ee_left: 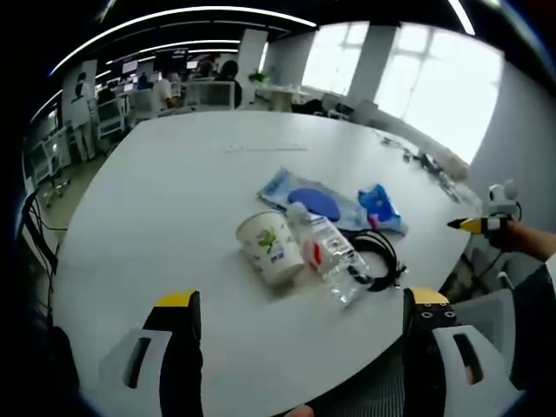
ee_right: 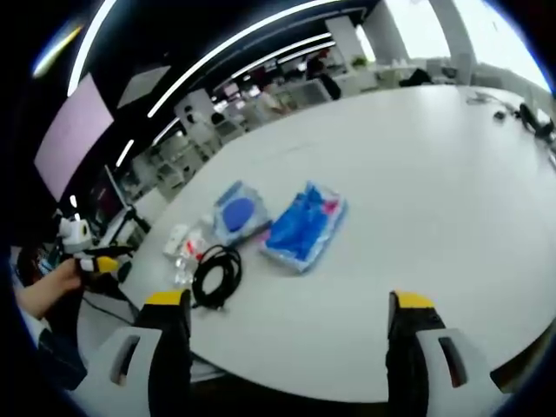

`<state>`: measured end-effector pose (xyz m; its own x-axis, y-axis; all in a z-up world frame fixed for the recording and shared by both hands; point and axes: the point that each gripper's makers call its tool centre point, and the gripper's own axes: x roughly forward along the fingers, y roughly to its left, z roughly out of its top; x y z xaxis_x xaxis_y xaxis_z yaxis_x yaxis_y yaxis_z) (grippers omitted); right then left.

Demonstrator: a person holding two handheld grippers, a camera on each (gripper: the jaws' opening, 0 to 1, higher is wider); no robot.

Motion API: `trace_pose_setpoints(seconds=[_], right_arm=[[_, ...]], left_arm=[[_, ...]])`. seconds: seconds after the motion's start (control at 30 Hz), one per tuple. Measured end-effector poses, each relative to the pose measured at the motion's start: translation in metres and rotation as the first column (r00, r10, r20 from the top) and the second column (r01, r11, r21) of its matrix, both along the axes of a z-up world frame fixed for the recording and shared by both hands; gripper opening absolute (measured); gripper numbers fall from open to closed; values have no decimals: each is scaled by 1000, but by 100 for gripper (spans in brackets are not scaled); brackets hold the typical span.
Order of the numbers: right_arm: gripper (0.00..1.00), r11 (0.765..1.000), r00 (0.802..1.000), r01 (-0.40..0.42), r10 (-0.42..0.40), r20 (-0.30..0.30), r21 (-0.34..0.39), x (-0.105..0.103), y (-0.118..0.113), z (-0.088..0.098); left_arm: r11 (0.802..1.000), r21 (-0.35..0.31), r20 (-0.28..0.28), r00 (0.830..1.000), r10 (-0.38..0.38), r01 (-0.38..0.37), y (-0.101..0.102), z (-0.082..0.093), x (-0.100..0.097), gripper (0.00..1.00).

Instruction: Arrange the tabletop items into an orderly group along one side of the table until the central work area is clear of visible clutter.

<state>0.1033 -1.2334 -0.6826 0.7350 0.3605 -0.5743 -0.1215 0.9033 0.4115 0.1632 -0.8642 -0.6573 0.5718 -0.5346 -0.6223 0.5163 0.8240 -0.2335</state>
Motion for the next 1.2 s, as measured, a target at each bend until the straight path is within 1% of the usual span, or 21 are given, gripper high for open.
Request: trace_pose_setpoints(seconds=[0.2, 0.33, 0.4, 0.5, 0.8, 1.2], right_arm=[[90, 1000, 1000, -3, 3, 0, 4, 1, 1, 0], [88, 1000, 1000, -10, 10, -4, 15, 1, 2, 0], [88, 1000, 1000, -10, 10, -3, 15, 1, 2, 0], [88, 1000, 1000, -12, 12, -4, 13, 1, 2, 0], [88, 1000, 1000, -18, 18, -3, 12, 2, 4, 2], [88, 1000, 1000, -10, 10, -4, 12, 0, 2, 0]], left_arm=[[1000, 1, -2, 1000, 2, -2, 0, -1, 0, 95], [1000, 6, -3, 1000, -2, 2, 0, -1, 0, 95], [1000, 11, -4, 1000, -5, 5, 0, -1, -1, 95], [1000, -5, 0, 1000, -5, 5, -1, 1, -2, 95], [1000, 18, -10, 1000, -12, 12, 1, -2, -4, 94], [1000, 19, -13, 1000, -7, 7, 4, -4, -4, 94]])
